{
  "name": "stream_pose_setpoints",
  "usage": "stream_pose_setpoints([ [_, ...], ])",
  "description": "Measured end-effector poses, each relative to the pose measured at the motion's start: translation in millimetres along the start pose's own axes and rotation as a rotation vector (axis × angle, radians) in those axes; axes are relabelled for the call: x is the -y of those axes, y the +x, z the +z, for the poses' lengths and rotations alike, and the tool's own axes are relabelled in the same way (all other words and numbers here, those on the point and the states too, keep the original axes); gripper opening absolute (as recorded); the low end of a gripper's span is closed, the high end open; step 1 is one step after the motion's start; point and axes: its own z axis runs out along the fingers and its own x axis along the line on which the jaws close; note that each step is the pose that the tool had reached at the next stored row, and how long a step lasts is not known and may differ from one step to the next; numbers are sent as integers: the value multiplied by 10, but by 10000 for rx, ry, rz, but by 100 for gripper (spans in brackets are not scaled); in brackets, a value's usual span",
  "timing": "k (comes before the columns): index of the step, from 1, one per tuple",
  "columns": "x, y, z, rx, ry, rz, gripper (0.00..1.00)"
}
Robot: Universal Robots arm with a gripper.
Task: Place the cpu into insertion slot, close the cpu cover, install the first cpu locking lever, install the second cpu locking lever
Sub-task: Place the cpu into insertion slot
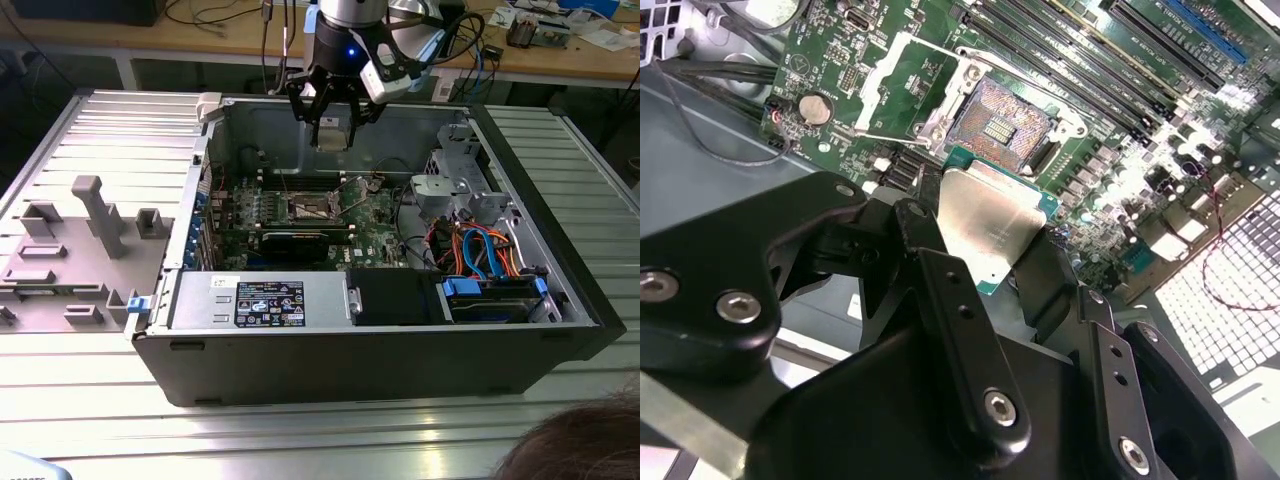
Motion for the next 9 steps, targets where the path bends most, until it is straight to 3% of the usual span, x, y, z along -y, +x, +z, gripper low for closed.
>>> stream_pose_setpoints([
  [9,1,0,19,0,0,0,54],
])
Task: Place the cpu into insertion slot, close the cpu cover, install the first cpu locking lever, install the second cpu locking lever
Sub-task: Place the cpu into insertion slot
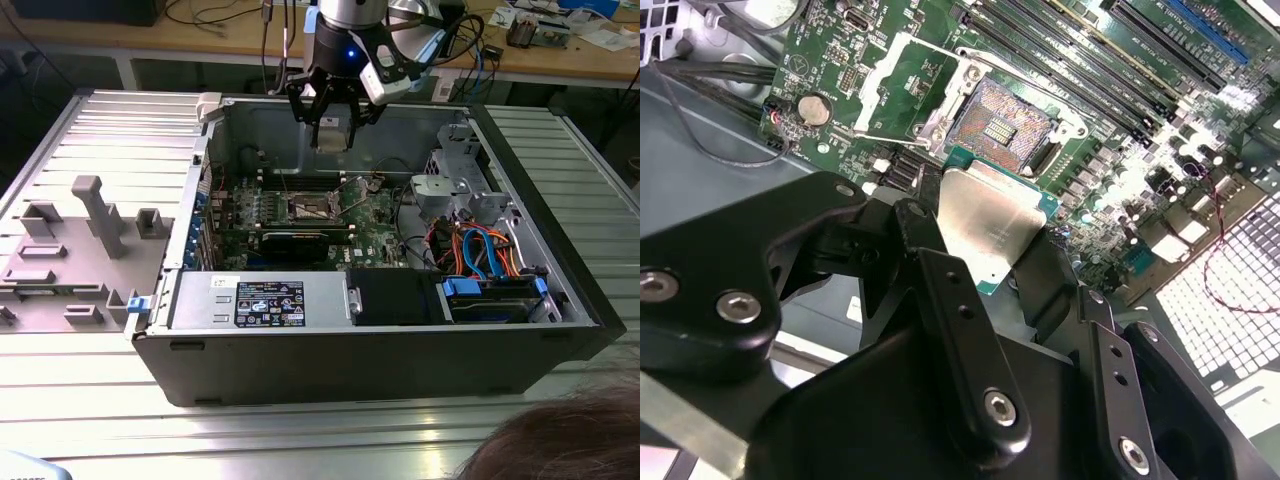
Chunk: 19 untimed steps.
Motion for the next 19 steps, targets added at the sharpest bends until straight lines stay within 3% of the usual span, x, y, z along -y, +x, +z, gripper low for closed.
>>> stream_pose_setpoints([
  [2,2,0,27,0,1,0,54],
  [19,4,-1,69,0,0,0,54],
])
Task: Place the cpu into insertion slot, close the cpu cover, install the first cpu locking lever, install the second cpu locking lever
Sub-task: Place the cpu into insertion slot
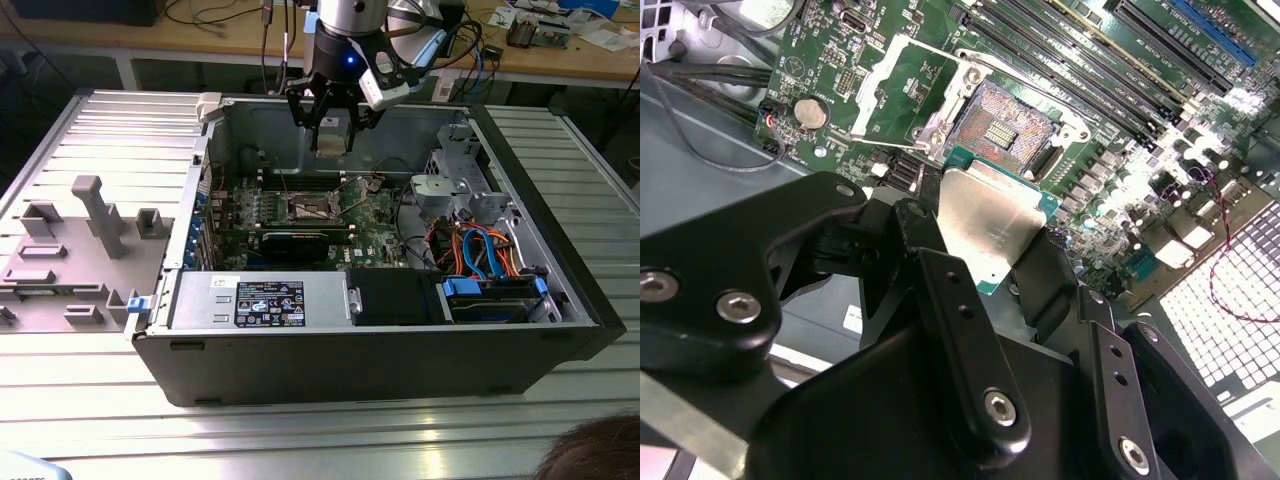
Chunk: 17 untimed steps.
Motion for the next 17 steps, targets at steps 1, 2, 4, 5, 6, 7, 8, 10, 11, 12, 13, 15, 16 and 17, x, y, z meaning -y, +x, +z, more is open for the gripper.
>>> stream_pose_setpoints([
  [1,0,0,2,0,0,0,54],
  [2,0,0,3,0,0,0,54],
  [4,0,0,7,0,0,0,54],
  [5,1,0,8,-1,0,0,54],
  [6,1,0,10,0,0,0,54],
  [7,1,0,11,0,0,0,54],
  [8,1,0,12,0,0,0,54],
  [10,1,0,15,0,0,0,54],
  [11,1,0,18,0,0,0,54],
  [12,1,0,19,0,0,0,54],
  [13,1,0,20,0,0,0,54],
  [15,2,0,24,0,0,0,54],
  [16,2,0,25,0,0,0,54],
  [17,2,-1,27,0,0,-1,54],
])
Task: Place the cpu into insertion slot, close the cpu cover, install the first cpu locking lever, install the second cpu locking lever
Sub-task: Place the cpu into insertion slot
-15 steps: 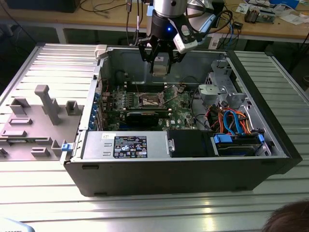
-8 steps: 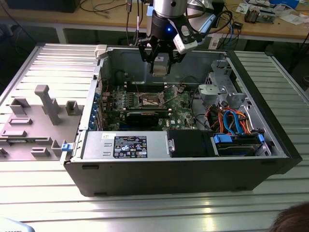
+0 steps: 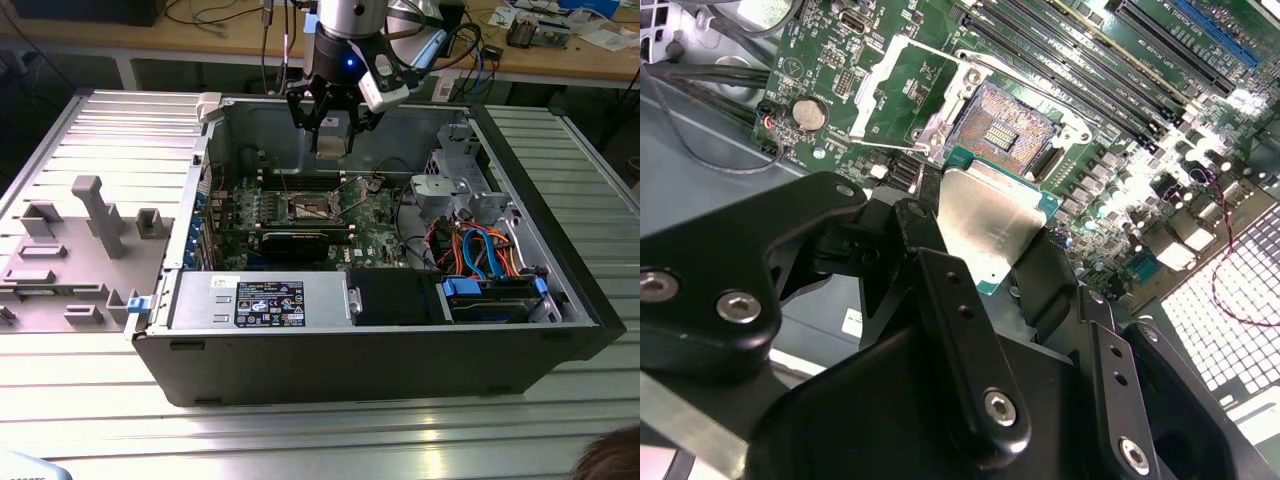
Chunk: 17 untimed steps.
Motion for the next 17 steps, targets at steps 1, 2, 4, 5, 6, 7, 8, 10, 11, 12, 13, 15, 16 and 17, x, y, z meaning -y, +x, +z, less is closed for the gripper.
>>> stream_pose_setpoints([
  [1,0,0,2,0,-1,1,54],
  [2,0,0,4,0,0,1,54],
  [4,1,0,8,0,0,0,54],
  [5,1,0,9,0,0,0,54],
  [6,1,0,11,0,0,0,54],
  [7,1,0,13,0,0,1,54],
  [8,1,0,15,0,0,0,54],
  [10,1,0,19,0,0,0,54],
  [11,2,0,33,0,0,0,54],
  [12,3,-1,45,0,0,0,54],
  [13,3,-1,46,0,0,0,54],
  [15,3,-1,49,0,0,1,54],
  [16,3,-1,50,0,0,1,54],
  [17,3,-1,52,0,0,1,54],
])
